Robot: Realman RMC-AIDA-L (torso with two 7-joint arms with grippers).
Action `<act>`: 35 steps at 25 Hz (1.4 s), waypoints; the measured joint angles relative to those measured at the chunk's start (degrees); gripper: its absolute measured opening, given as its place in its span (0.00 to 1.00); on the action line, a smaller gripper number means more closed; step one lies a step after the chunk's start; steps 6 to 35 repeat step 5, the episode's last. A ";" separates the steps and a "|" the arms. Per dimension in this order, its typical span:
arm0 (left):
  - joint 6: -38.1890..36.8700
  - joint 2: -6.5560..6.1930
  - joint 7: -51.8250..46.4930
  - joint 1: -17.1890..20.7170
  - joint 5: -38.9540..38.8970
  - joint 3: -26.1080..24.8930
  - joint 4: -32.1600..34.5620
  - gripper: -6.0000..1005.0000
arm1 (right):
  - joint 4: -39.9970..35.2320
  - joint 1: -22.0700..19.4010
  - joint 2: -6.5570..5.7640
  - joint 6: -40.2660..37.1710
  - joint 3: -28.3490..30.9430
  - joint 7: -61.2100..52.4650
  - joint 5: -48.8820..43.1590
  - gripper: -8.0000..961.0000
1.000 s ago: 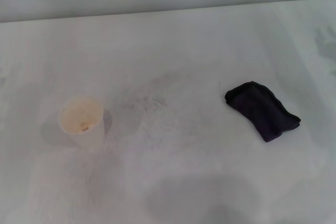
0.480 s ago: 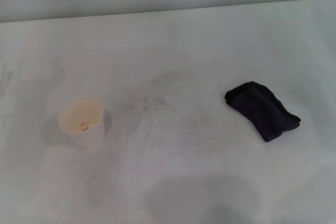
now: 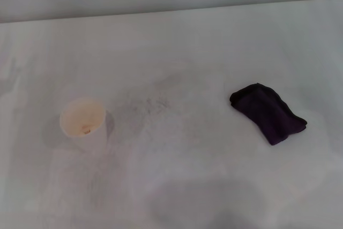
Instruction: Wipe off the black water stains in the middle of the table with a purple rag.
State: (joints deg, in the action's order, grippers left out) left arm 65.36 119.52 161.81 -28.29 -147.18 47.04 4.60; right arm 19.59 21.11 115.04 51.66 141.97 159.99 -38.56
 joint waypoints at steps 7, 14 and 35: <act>0.46 -0.39 0.07 -0.11 0.60 0.28 1.36 0.86 | -2.79 -0.13 0.12 5.25 -0.14 2.38 0.23 0.78; 0.46 -0.39 0.07 -0.11 0.60 0.28 1.36 0.86 | -2.79 -0.13 0.12 5.25 -0.14 2.38 0.23 0.78; 0.46 -0.39 0.07 -0.11 0.60 0.28 1.36 0.86 | -2.79 -0.13 0.12 5.25 -0.14 2.38 0.23 0.78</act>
